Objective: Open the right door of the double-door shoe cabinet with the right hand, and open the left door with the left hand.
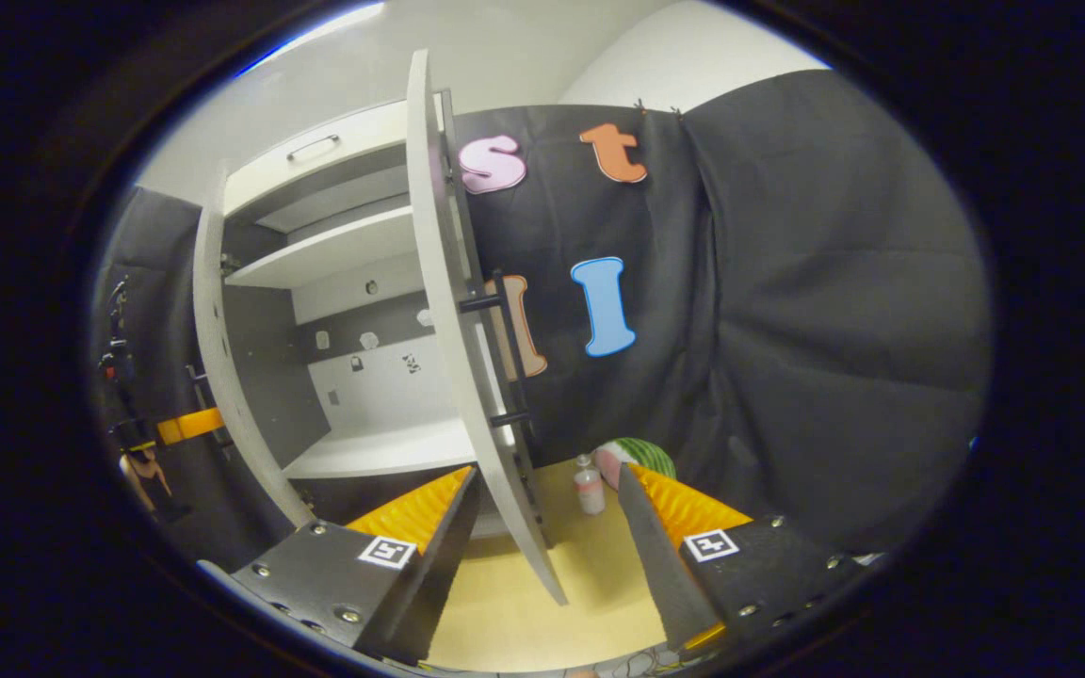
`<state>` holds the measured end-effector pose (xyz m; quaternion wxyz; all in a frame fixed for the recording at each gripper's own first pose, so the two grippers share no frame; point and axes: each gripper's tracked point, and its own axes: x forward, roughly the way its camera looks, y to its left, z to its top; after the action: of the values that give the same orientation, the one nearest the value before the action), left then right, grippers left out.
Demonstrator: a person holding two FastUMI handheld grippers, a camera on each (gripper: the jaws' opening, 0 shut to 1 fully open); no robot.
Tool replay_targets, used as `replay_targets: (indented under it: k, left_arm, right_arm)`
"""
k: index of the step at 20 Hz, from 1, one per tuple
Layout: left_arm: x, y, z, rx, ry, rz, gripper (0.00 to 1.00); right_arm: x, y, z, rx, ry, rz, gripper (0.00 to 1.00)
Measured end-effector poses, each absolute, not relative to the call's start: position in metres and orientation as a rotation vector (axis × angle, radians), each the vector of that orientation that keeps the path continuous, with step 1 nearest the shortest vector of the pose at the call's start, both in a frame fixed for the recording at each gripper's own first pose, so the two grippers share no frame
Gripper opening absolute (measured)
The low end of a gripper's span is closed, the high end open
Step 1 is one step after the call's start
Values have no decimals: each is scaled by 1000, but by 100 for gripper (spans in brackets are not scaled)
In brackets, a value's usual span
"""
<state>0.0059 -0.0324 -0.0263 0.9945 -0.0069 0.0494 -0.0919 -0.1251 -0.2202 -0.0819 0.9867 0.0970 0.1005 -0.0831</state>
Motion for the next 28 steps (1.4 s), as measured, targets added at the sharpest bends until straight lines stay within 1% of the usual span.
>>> replay_targets:
  k: [1, 3, 4, 5, 6, 8, 9, 10, 12, 13, 14, 16, 17, 18, 19, 20, 21, 22, 23, 24, 25, 26, 28]
  left_arm:
    - [4, -29, -26, -15, 99, -178, 23]
    - [0, -22, -25, -21, 93, -163, 24]
    - [-2, -18, -25, -17, 90, -154, 20]
    - [-3, -13, -24, -11, 89, -138, 19]
    - [-5, -6, -24, 0, 87, -120, 19]
    - [-6, 4, -24, 13, 86, -89, 17]
    - [-6, 7, -24, 20, 90, -78, 16]
    - [-8, 11, -23, 22, 92, -68, 14]
    - [-12, 17, -25, 30, 102, -54, 11]
    - [-12, 19, -24, 35, 103, -50, 7]
    - [-12, 22, -24, 37, 104, -49, 9]
    - [-12, 23, -24, 15, 102, -39, 9]
    - [-12, 25, -23, 10, 99, -25, 6]
    - [-13, 30, -23, 18, 98, -6, 8]
    - [-13, 36, -23, 30, 99, 16, 5]
    - [-14, 43, -22, 40, 99, 37, 6]
    - [-15, 48, -22, 39, 99, 55, 5]
    - [-14, 50, -22, 32, 98, 68, 3]
    - [-15, 51, -21, 27, 96, 74, 5]
    - [-15, 52, -22, 26, 95, 78, 2]
    - [-15, 53, -22, 28, 95, 80, 5]
    - [-15, 55, -22, 30, 95, 81, 1]
    - [-15, 56, -22, 29, 91, 83, 1]
  right_arm:
    - [-124, -219, -82, 193, 200, -162, 83]
    - [-123, -213, -84, 192, 200, -153, 83]
    - [-123, -209, -85, 197, 202, -147, 83]
    - [-122, -205, -86, 204, 206, -139, 83]
    - [-121, -202, -87, 211, 208, -132, 88]
    - [-118, -198, -85, 218, 207, -118, 88]
    - [-116, -195, -84, 218, 206, -111, 83]
    - [-114, -194, -83, 218, 203, -105, 82]
    - [-110, -191, -80, 219, 198, -94, 82]
    - [-109, -191, -79, 221, 197, -90, 88]
    - [-107, -189, -78, 224, 196, -86, 82]
    - [-106, -186, -78, 229, 195, -78, 82]
    - [-106, -185, -79, 229, 195, -77, 82]
    - [-107, -184, -80, 228, 194, -76, 88]
    - [-109, -184, -82, 225, 197, -77, 88]
    - [-110, -184, -84, 223, 200, -77, 88]
    - [-111, -184, -86, 223, 204, -78, 88]
    - [-111, -185, -87, 224, 208, -79, 83]
    - [-112, -185, -89, 227, 212, -79, 83]
    - [-111, -185, -90, 231, 213, -79, 83]
    - [-110, -184, -90, 235, 212, -80, 83]
    - [-109, -184, -88, 238, 210, -79, 82]
    - [-107, -182, -85, 236, 202, -78, 83]
